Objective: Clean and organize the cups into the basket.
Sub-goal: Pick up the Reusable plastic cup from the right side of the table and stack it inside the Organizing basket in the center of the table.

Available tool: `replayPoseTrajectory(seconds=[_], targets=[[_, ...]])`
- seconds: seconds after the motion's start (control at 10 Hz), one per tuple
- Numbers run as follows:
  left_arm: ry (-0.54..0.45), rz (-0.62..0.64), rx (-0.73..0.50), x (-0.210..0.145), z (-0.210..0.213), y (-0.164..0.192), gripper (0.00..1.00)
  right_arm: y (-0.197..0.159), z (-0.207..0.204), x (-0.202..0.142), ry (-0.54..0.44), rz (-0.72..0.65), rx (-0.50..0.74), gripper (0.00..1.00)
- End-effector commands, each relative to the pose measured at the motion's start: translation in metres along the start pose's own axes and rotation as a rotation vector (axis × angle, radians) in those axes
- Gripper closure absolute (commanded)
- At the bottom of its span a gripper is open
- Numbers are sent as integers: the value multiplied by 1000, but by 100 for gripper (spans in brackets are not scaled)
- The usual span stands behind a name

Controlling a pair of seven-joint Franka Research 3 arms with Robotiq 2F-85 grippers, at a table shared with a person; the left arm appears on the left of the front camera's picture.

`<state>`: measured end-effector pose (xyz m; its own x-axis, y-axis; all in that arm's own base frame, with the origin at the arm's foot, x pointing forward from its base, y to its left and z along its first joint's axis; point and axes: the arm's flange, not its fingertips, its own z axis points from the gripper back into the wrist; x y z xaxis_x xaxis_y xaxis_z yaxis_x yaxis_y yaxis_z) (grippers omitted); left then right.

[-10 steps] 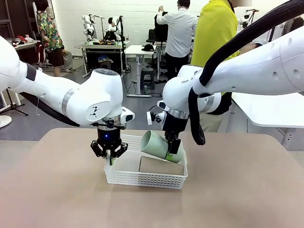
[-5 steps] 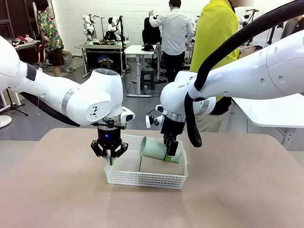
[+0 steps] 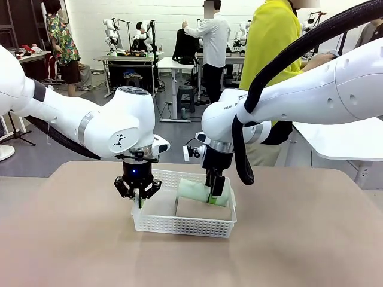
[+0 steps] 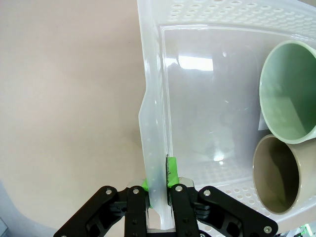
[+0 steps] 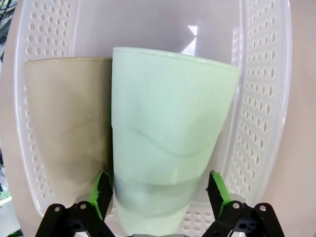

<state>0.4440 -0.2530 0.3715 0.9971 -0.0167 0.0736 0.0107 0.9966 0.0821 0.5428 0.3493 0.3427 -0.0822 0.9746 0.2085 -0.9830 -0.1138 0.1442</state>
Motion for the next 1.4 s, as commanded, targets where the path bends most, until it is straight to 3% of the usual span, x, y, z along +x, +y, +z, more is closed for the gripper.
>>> replayPoseTrajectory(seconds=[0.0, 0.2, 0.4, 0.6, 0.9, 1.3], targets=[[-2, -2, 2, -1, 1, 0, 100, 16, 23, -11, -56, 35, -7, 0], [-2, -2, 2, -1, 1, 0, 100, 72, 61, -71, -156, 58, -58, 0], [-2, -2, 2, -1, 1, 0, 100, 134, 76, -166, -300, 33, -42, 0], [-2, -2, 2, -1, 1, 0, 100, 173, 78, -257, -507, 105, -60, 0], [-2, -2, 2, -1, 1, 0, 100, 208, 71, -367, -818, 127, -166, 0], [-2, -2, 2, -1, 1, 0, 100, 218, 54, -452, -1091, 56, -206, 0]])
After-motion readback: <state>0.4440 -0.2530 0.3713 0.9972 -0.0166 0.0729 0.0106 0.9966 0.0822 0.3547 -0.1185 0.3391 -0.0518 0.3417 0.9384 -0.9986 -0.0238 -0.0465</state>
